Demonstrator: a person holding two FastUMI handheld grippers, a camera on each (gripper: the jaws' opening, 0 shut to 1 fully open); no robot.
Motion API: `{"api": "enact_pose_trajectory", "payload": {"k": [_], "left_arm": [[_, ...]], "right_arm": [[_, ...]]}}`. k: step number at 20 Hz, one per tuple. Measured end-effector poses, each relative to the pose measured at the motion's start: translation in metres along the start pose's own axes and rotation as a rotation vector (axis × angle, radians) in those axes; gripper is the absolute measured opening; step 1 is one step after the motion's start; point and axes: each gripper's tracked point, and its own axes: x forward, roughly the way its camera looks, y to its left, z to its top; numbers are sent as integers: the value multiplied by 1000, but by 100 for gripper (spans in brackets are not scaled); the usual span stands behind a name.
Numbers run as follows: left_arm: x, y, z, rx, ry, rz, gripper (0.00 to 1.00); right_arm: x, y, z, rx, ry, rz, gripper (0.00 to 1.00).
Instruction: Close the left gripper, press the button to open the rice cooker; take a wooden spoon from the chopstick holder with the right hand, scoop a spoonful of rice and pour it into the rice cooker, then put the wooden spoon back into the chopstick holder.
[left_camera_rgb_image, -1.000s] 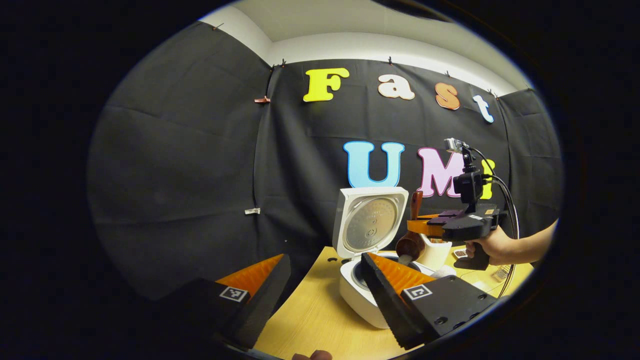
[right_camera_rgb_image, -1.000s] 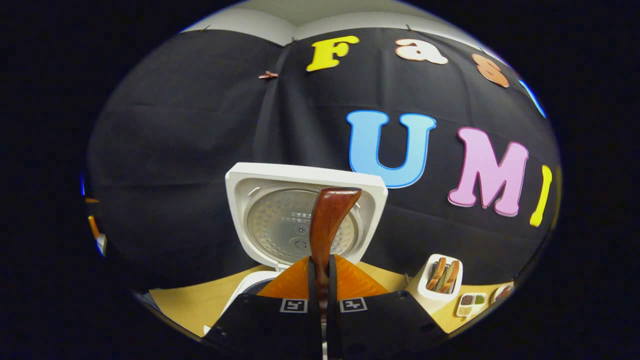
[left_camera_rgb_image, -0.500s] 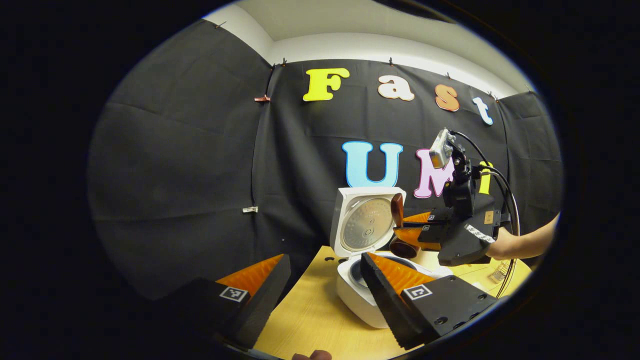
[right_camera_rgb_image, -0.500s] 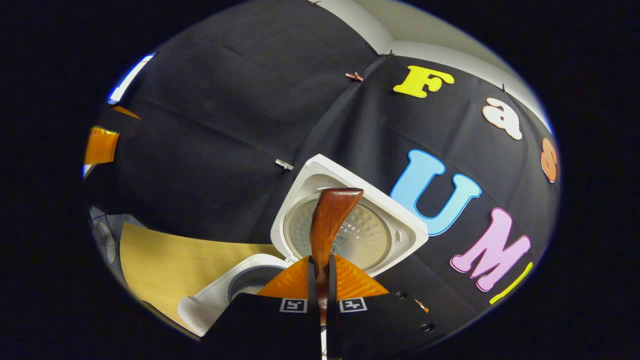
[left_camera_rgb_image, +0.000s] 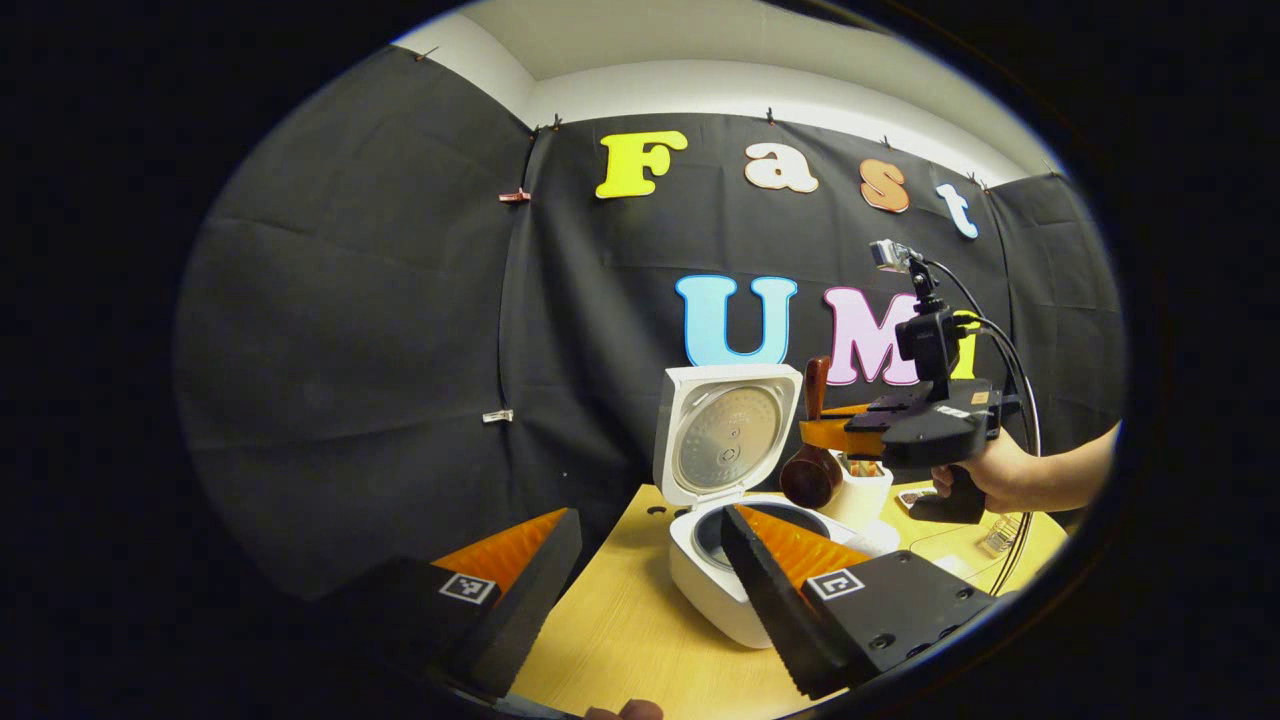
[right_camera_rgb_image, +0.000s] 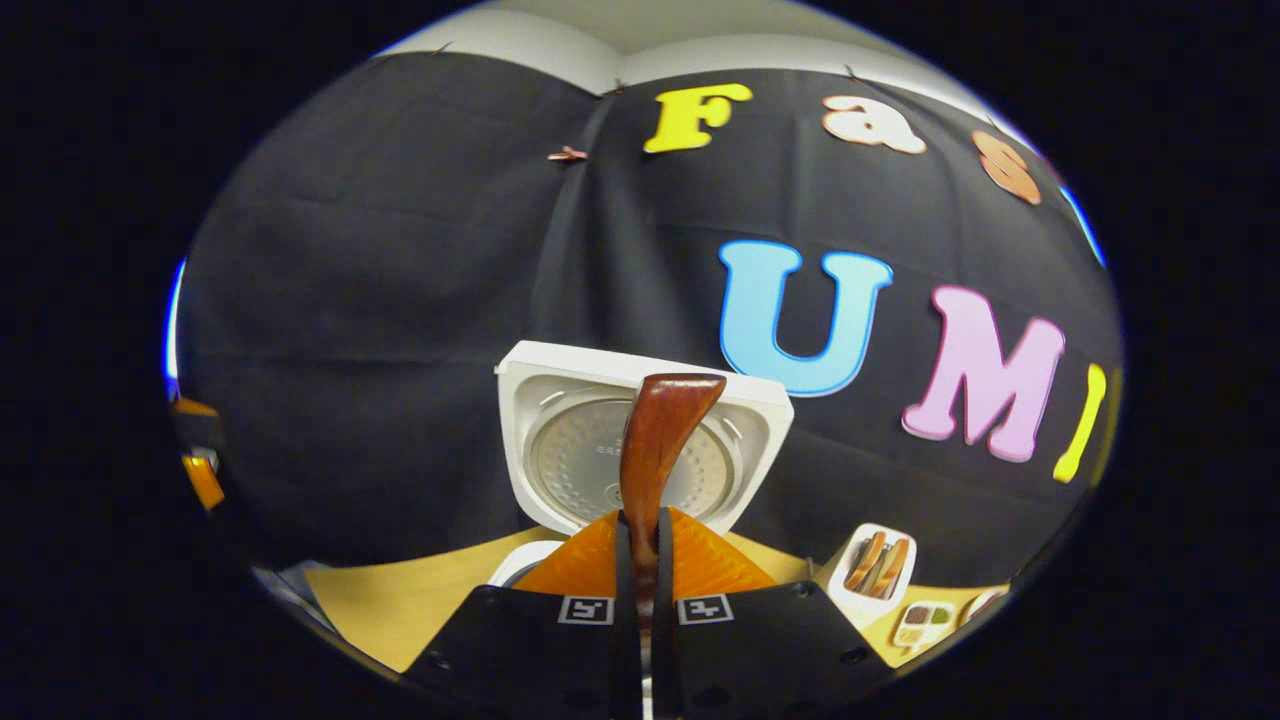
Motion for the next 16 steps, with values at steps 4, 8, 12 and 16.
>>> {"api": "enact_pose_trajectory", "payload": {"k": [4,8,12,16], "left_arm": [[-5,-12,2,0,1,-13,97],[-6,-22,4,-26,5,-17,97],[-5,-35,6,-29,6,-26,97],[-8,-45,11,-31,2,-21,97]], "right_arm": [[-16,-22,13,218,-20,-41,8],[-50,-40,33,382,-75,-58,8],[-98,-69,54,444,-147,-96,8],[-144,-107,62,441,-197,-152,8]]}}
